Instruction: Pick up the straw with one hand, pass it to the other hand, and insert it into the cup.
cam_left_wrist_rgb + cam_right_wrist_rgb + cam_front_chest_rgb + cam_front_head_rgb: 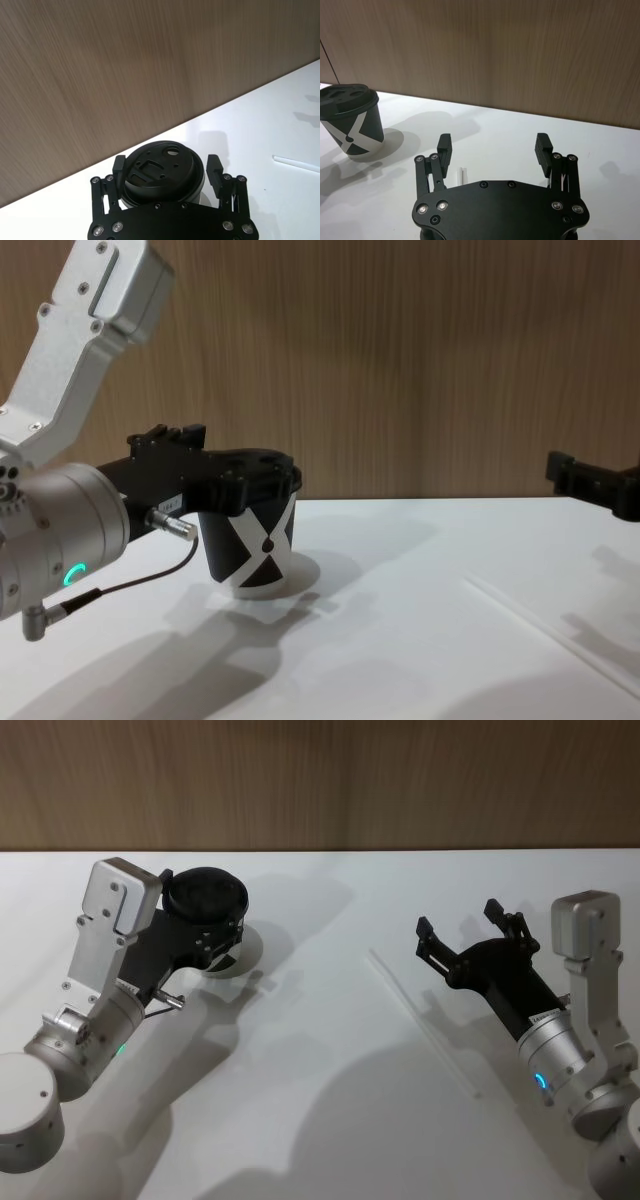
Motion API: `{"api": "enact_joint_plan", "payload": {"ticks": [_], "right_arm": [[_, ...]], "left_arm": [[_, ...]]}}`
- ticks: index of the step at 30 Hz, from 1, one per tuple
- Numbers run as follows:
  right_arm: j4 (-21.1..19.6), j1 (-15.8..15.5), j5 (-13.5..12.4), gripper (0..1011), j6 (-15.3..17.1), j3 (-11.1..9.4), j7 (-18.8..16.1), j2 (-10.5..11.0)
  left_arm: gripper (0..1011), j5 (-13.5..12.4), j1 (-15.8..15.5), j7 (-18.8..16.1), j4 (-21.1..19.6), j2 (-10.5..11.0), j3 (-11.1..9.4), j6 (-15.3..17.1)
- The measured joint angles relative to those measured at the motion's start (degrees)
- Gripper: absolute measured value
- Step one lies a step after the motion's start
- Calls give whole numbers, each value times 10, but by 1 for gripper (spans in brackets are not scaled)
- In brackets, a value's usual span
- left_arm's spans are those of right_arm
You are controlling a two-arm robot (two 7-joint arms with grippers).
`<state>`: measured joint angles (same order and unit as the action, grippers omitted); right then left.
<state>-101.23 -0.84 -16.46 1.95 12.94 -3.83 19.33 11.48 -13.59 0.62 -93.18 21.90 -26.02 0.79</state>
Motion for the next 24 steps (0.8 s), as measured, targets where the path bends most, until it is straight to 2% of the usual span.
{"api": "enact_joint_plan", "payload": {"ticks": [24], "right_arm": [[0,0,0,1001,0,0,0,0]], "left_arm": [[1003,0,0,0,0,0,0,0]]}}
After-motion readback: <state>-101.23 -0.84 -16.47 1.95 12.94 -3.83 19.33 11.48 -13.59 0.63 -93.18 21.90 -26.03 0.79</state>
